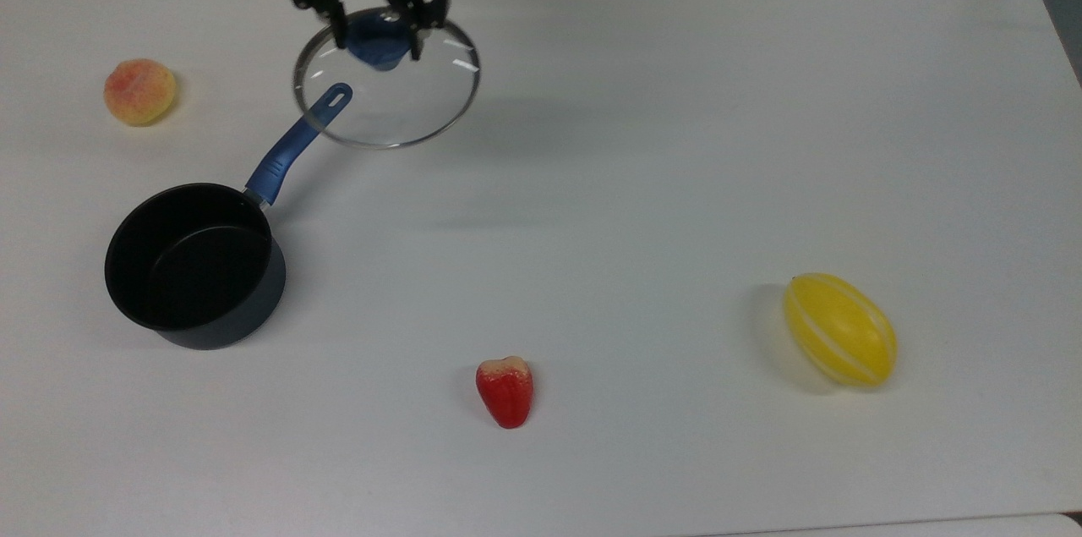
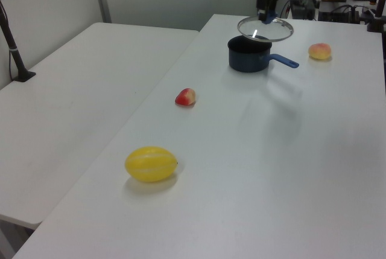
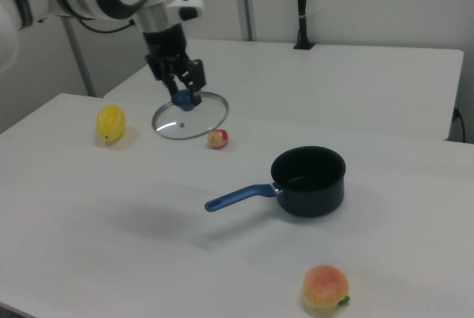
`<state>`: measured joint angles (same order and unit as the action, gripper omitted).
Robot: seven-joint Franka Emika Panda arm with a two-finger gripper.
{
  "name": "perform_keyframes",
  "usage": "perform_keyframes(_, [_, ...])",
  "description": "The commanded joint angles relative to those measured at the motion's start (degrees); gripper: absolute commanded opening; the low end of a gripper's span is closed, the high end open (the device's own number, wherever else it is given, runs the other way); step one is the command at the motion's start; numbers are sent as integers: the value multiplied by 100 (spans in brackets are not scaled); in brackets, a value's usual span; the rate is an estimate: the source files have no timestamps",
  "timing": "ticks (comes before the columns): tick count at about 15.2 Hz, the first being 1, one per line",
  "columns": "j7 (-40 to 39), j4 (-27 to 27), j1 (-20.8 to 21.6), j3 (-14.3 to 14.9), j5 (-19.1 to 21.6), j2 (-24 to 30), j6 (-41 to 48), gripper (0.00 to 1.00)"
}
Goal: Close lid
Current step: 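Carry the lid over the black saucepan's rim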
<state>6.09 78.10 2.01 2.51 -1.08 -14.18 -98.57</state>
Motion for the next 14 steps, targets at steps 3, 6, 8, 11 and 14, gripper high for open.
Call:
perform_keyframes(3, [217, -1366, -499, 31, 65, -1130, 391, 12])
perform_keyframes(6, [209, -1578, -763, 48, 3, -1411, 295, 12])
perform_keyframes(8, [217, -1745, -921, 66, -6, -1631, 190, 12])
perform_keyframes(11, [209, -1974, -1080, 188, -23, -1965, 101, 12])
perform_keyframes(14, [209, -2351, -1124, 452, -23, -2369, -48, 10])
